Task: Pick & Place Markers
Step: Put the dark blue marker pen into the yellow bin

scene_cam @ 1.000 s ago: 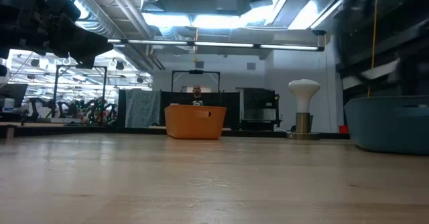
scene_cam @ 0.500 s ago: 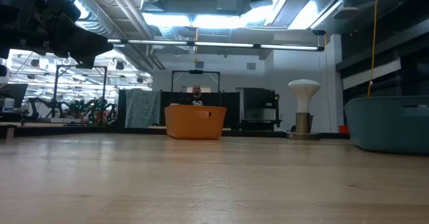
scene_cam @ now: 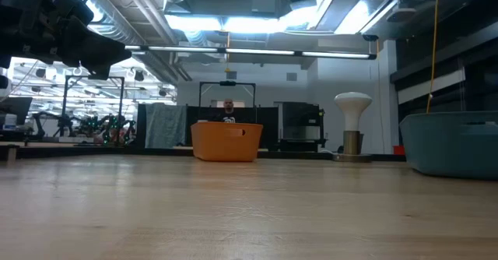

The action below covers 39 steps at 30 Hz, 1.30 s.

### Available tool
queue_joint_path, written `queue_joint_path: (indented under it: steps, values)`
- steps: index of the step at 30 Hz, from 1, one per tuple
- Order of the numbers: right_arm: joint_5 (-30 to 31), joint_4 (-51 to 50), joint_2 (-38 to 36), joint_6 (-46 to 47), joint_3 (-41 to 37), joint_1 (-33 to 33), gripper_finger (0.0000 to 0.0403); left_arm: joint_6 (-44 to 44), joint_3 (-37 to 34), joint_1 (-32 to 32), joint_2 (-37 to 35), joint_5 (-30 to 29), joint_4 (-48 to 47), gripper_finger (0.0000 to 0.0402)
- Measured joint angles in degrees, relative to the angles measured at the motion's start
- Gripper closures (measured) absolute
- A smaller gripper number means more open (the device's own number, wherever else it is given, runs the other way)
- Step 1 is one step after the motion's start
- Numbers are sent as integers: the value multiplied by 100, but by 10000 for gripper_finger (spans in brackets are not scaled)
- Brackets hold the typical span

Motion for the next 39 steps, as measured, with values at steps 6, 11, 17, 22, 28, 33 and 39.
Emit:
queue_joint_path:
  steps: [6,11,17,22,28,33,39]
  values:
    - [-1,371,0,-801,-361,92,253,-1,0,-2,0,0,0,293]
    - [-3,993,0,-1546,-690,90,253,0,0,0,0,0,0,291]
    - [-305,1049,0,-2021,-752,118,253,-1,0,-2,0,0,0,295]
    - [-352,1153,0,-2046,-752,297,253,-1,0,-2,0,1,-1,291]
    - [-313,1222,-2,-2046,-750,478,253,0,0,-2,0,0,-2,293]
    - [-79,1359,-2,-2208,-752,481,253,-2,0,0,0,0,-1,294]
    - [7,1419,-1,-2251,-827,437,253,-2,0,-2,0,0,-2,291]
